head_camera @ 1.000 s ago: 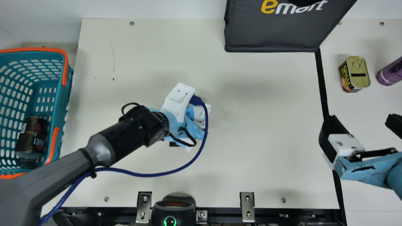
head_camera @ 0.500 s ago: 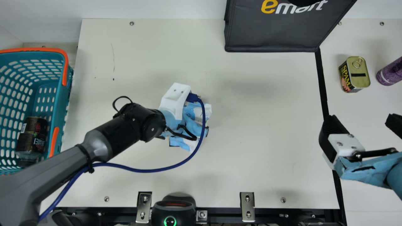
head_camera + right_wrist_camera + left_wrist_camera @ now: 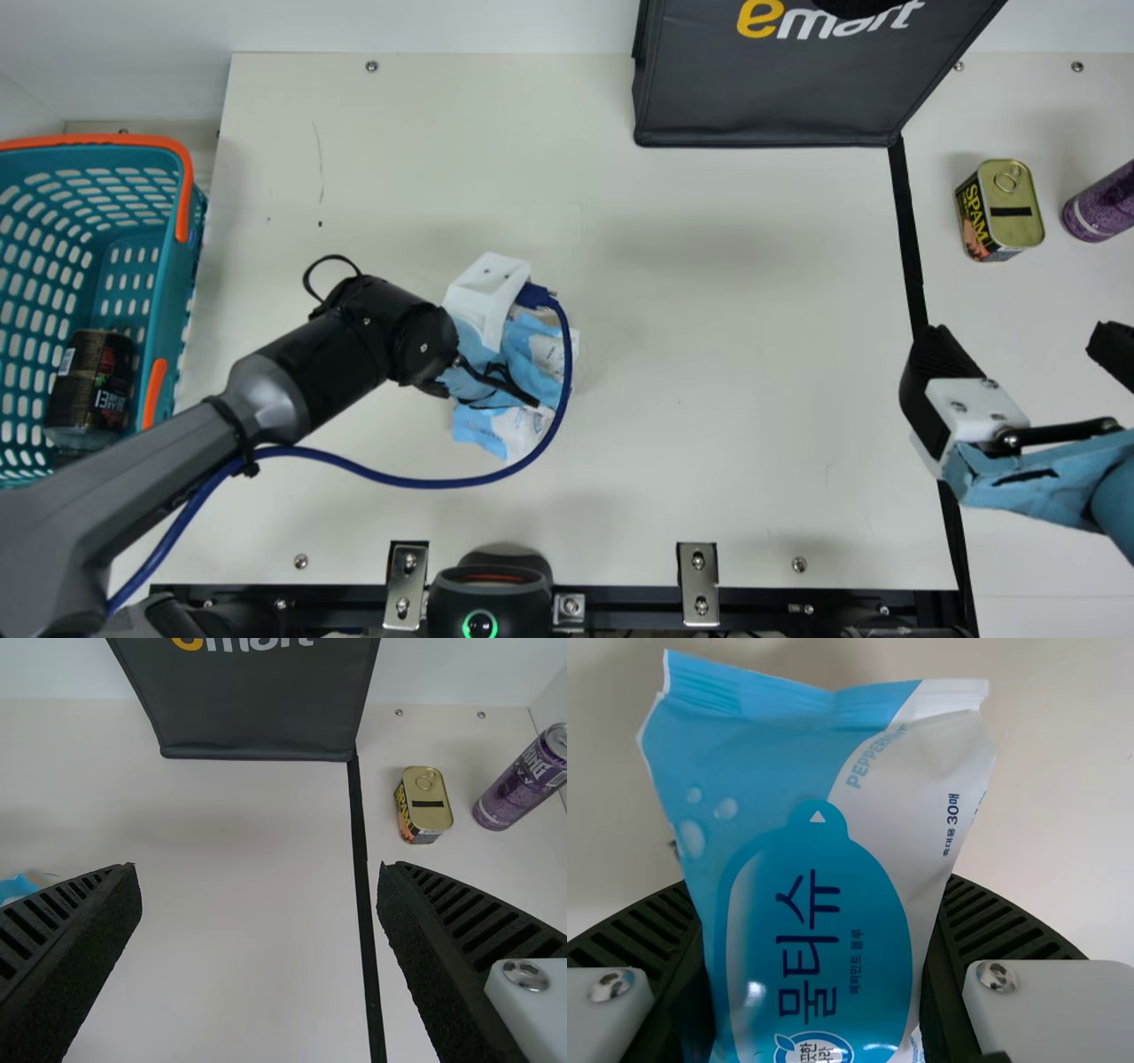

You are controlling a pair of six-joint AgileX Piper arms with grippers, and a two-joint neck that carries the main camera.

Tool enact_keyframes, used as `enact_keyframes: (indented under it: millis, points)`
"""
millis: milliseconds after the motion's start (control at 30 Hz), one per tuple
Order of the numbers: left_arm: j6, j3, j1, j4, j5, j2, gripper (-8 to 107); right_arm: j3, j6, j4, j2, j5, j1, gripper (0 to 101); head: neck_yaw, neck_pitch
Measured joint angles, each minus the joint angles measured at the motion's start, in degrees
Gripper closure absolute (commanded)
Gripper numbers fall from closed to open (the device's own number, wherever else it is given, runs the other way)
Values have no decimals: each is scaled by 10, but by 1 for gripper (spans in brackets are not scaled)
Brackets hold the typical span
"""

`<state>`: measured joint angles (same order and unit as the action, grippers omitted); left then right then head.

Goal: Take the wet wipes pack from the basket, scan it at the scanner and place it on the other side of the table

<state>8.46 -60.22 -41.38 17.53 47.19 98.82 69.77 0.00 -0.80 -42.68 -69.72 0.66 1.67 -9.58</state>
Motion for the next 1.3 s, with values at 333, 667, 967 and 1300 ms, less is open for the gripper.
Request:
enact_keyframes:
  millis: [333, 667, 967, 1300]
  points:
    - [-1, -31, 4, -23, 104, 8, 107, 0, 0, 0, 0, 0, 0, 6, 0, 0]
    - [8, -58, 1, -54, 167, 18, 107, 0, 0, 0, 0, 0, 0, 6, 0, 0]
    - [29, -60, -14, -106, 165, 19, 107, 0, 0, 0, 0, 0, 0, 6, 0, 0]
    - [71, -84, -46, -148, 115, 32, 107, 0, 0, 0, 0, 0, 0, 6, 0, 0]
